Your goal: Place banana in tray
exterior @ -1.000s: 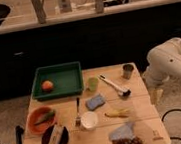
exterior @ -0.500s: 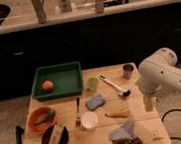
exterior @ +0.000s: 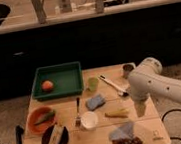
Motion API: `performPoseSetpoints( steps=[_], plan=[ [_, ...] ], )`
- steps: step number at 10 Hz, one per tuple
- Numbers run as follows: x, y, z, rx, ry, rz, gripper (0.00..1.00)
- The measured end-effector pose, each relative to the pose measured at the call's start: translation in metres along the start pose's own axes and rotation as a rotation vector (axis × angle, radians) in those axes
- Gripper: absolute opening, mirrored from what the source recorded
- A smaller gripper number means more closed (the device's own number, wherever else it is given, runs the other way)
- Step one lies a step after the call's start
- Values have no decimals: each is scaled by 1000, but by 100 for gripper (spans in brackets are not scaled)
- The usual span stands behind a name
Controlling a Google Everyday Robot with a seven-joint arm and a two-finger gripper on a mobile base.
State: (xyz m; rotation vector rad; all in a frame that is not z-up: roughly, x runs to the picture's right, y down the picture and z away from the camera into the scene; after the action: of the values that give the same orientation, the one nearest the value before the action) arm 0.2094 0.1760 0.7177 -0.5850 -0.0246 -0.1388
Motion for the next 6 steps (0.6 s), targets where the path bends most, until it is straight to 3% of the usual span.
performPoseSetpoints(
  steps=[6],
  plan=[
    [-30, 5, 46, -22, -31, -63, 80]
  ],
)
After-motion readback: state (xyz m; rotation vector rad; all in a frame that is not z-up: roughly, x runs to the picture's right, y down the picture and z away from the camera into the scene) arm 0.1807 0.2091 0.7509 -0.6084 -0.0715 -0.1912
